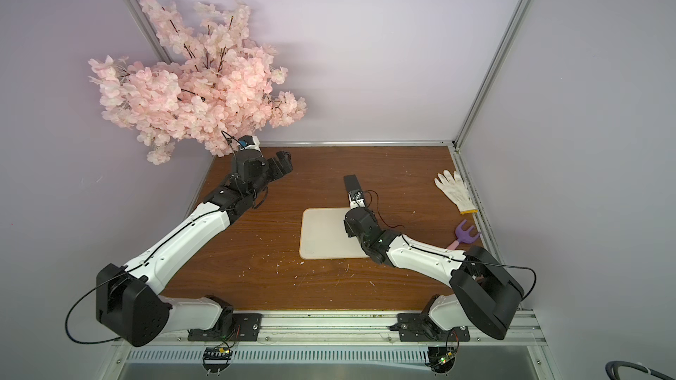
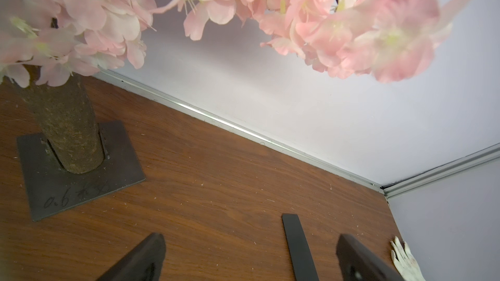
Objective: Align the knife with the edge of the cutting board
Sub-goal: Place the knife on the work surface.
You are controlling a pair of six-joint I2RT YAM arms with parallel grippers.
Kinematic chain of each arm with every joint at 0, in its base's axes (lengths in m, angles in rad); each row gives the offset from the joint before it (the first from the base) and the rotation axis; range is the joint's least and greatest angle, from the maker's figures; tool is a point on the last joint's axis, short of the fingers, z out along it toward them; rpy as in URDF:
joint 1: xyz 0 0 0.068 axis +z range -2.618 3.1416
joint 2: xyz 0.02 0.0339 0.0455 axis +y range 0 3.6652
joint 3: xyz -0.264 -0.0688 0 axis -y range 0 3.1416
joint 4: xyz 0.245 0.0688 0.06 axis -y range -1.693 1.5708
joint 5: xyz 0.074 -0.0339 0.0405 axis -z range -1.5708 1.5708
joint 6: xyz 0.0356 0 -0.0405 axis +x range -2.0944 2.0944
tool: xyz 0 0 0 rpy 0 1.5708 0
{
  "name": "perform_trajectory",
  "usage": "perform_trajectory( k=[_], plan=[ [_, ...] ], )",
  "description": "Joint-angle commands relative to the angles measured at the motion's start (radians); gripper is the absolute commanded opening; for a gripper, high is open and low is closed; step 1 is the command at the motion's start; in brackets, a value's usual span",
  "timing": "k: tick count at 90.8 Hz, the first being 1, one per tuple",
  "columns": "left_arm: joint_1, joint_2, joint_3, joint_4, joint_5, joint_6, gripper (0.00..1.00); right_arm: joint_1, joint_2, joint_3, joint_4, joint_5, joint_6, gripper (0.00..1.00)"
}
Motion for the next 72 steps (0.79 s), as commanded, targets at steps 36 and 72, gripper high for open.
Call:
perform_trajectory(
  k=[36, 72],
  plan=[
    [0.014, -0.005, 0.006, 0.007, 0.016, 0.013, 1.00, -0.143, 0.190, 0.154, -0.113, -0.242, -0.052, 0.62],
    [0.017, -0.005, 0.006, 0.007, 0.016, 0.017, 1.00, -0.161, 0.283, 0.187, -0.123, -0.268, -0.110, 0.61]
  ],
)
